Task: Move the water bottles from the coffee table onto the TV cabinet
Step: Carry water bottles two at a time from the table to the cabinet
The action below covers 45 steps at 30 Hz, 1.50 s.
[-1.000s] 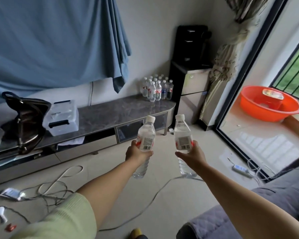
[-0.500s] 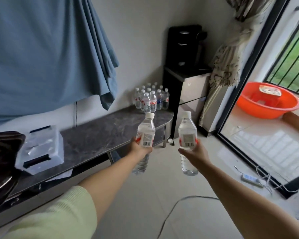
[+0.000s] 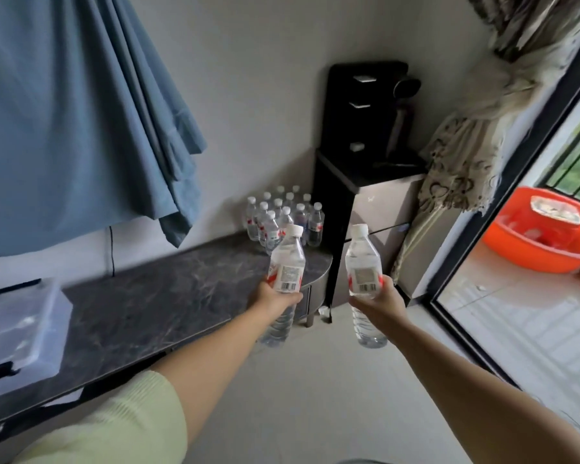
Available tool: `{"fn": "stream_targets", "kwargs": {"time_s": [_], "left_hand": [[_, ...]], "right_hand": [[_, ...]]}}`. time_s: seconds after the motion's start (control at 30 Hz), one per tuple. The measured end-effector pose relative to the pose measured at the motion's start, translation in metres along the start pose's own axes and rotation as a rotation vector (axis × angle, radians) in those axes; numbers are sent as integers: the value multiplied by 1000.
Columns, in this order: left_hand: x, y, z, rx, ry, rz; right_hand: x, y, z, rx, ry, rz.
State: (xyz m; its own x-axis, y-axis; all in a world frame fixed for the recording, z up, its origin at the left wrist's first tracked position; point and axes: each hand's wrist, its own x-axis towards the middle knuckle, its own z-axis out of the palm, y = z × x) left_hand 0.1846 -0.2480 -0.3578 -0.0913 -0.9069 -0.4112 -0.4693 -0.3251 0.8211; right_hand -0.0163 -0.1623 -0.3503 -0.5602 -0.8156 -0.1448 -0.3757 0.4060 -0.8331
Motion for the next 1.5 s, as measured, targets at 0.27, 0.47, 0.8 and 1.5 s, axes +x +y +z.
{"fn": "stream_targets", "kwargs": {"time_s": [0.27,0.47,0.8,1.5], "left_hand": [[81,37,35,34,-14,-75],[163,58,39,50,-28,-86],[339,108,15,91,-71,-5],[475,-20,10,-63,137,-178]], "right_hand": [[105,-1,-1,-60,-28,43],[183,-12,25,-83,-74,77],[332,-64,105,-34,-71,153],[425,3,280,3,-335,265]]}}
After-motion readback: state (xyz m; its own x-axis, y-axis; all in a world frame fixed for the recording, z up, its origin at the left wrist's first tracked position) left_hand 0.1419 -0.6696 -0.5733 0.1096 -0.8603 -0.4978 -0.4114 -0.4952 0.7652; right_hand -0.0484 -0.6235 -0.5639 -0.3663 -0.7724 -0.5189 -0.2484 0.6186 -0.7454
